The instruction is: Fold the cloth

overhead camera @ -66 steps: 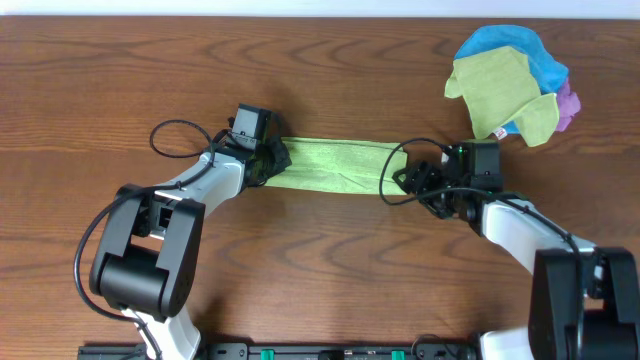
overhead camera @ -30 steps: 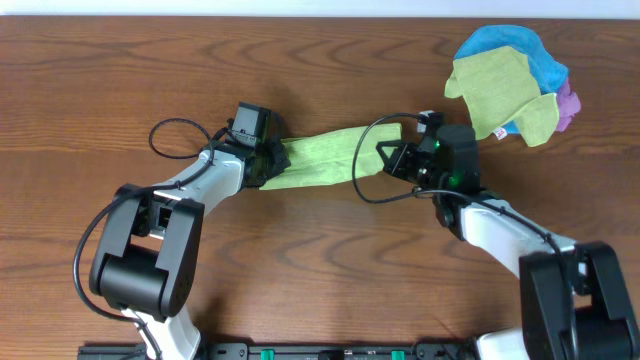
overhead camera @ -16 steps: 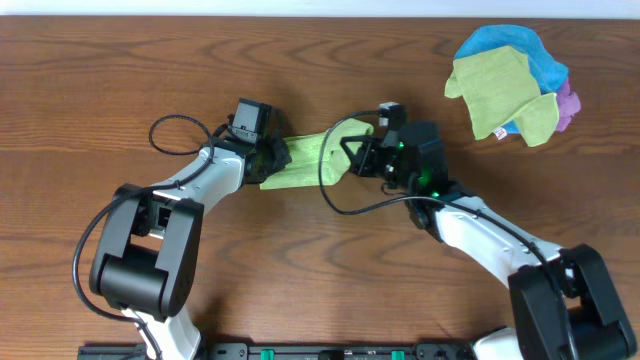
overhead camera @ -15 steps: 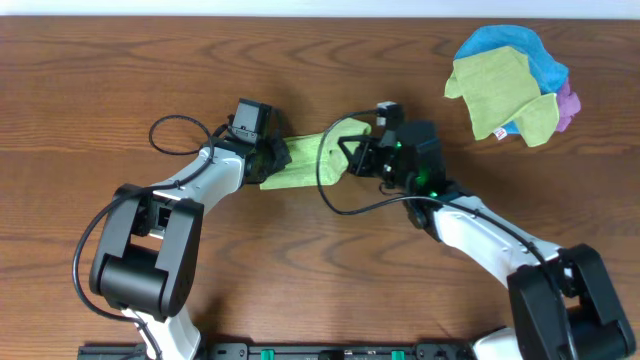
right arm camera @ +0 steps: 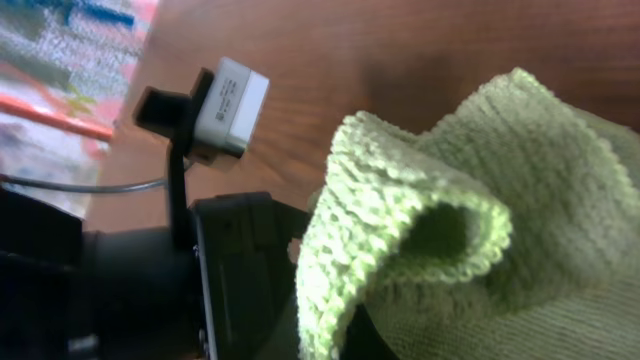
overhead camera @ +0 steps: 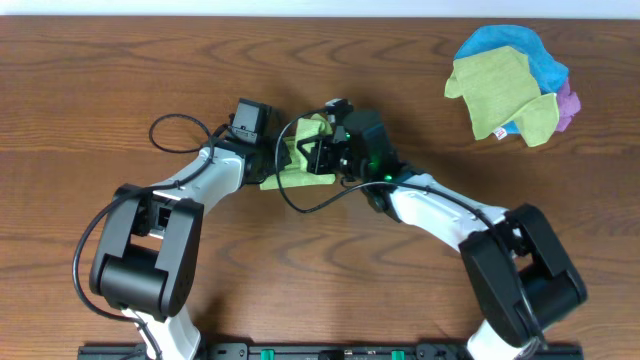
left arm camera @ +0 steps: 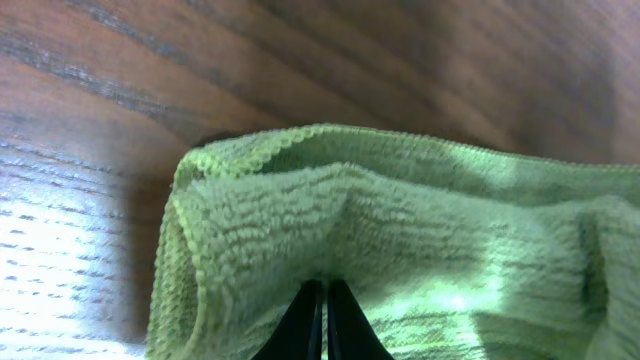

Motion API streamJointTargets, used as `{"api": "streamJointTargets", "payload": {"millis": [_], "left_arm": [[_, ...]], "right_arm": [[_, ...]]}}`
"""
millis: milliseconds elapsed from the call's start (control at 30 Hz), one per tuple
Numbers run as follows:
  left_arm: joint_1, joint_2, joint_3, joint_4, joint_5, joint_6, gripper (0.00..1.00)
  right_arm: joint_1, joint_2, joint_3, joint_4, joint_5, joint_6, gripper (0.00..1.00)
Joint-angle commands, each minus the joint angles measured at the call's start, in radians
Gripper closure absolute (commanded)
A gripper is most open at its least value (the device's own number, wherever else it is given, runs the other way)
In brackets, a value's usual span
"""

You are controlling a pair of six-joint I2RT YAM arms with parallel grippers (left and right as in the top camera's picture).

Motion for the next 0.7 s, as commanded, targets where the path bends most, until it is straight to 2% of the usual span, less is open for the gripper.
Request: {"api": "streamJointTargets", "payload": {"millis": [0, 300, 667], "left_arm": [[0.008, -0.023, 0.039, -0.033, -0.008, 0.095, 0.94], [0.041, -0.174, 0.052, -0.154, -0.185, 0.136, 0.94], [0.103, -0.274, 0.052, -0.235, -0.247, 0.154, 0.94]], "right_arm": [[0.021, 0.013, 0.026, -0.014, -0.006, -0.067, 0.99], [0.028, 0.013, 0.026, -0.023, -0.006, -0.081, 0.99], [0.065, 0.051, 0.027, -0.026, -0.003, -0.099, 0.99]]}}
